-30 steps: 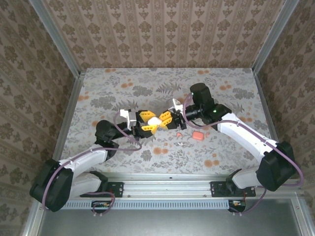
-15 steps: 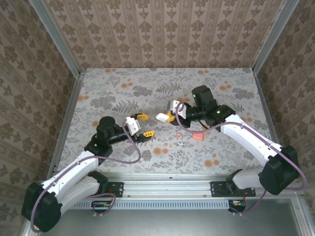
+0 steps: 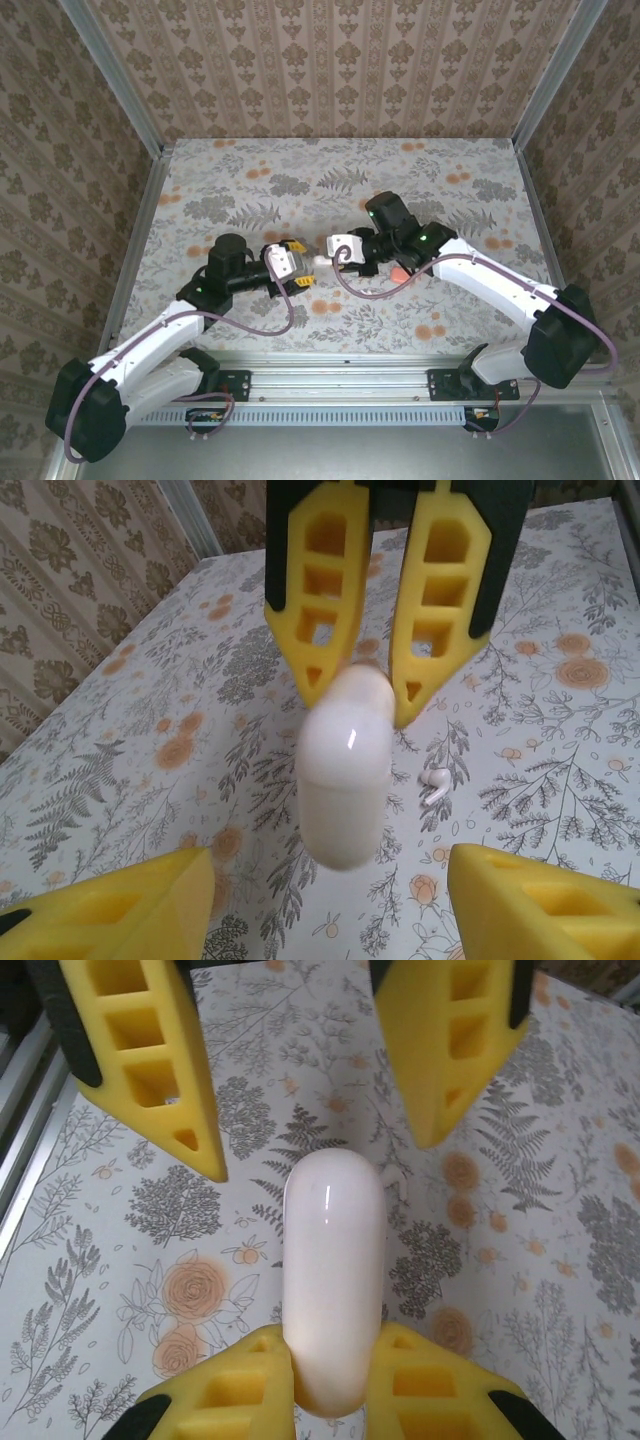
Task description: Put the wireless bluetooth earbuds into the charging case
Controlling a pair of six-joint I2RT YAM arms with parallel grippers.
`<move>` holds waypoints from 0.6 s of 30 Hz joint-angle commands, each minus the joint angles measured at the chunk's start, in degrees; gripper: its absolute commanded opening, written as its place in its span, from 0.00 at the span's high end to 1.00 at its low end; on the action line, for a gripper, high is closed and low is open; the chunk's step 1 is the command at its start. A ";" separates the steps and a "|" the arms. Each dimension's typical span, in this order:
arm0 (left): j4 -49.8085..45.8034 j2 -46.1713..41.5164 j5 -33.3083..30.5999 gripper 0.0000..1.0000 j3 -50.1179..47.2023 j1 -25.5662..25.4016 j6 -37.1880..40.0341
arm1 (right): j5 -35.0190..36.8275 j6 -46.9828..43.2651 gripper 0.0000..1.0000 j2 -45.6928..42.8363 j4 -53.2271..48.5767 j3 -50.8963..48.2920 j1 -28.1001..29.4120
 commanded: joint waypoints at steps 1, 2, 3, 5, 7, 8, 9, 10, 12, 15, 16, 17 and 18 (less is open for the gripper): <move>1.43 0.18 3.96 0.38 0.91 -0.31 1.01 | -1.35 -3.05 0.88 2.49 -2.22 2.04 0.87; 1.38 0.31 4.29 0.39 1.05 -0.31 1.06 | -1.72 -3.21 0.88 2.79 -2.37 2.26 1.00; 1.36 0.51 4.67 0.39 1.15 -0.31 0.99 | -2.25 -3.57 0.88 3.10 -2.40 2.38 1.17; 1.40 0.85 5.34 0.41 1.34 -0.31 0.90 | -3.55 -4.11 0.88 3.50 -2.05 2.35 1.40; 1.48 1.25 6.15 0.42 1.54 -0.31 0.82 | -4.89 -4.55 0.88 3.81 -1.70 2.40 1.61; 1.39 1.39 6.50 0.43 1.62 -0.30 0.84 | -5.40 -4.48 0.88 3.92 -1.53 2.49 1.62; 1.26 1.54 6.81 0.44 1.70 -0.28 0.91 | -5.82 -4.56 0.88 3.99 -1.30 2.57 1.62; 0.92 1.68 6.98 0.44 1.80 -0.31 1.02 | -6.08 -4.55 0.88 3.99 -1.13 2.63 1.62; 0.24 1.80 7.13 0.44 1.90 -0.31 1.29 | -6.29 -4.72 0.88 3.97 -0.94 2.75 1.62; -0.05 1.84 6.92 0.44 1.85 -0.31 1.41 | -6.67 -5.34 0.88 3.76 -1.08 2.84 1.62; -0.01 1.92 7.16 0.45 1.89 -0.31 1.37 | -6.96 -5.53 0.88 3.70 -1.26 2.90 1.62; -0.05 2.05 7.32 0.46 1.94 -0.31 1.43 | -7.21 -5.55 0.88 3.60 -1.20 2.93 1.62; -0.08 2.26 7.47 0.48 2.07 -0.37 1.44 | -7.58 -5.59 0.88 3.55 -1.29 2.93 1.59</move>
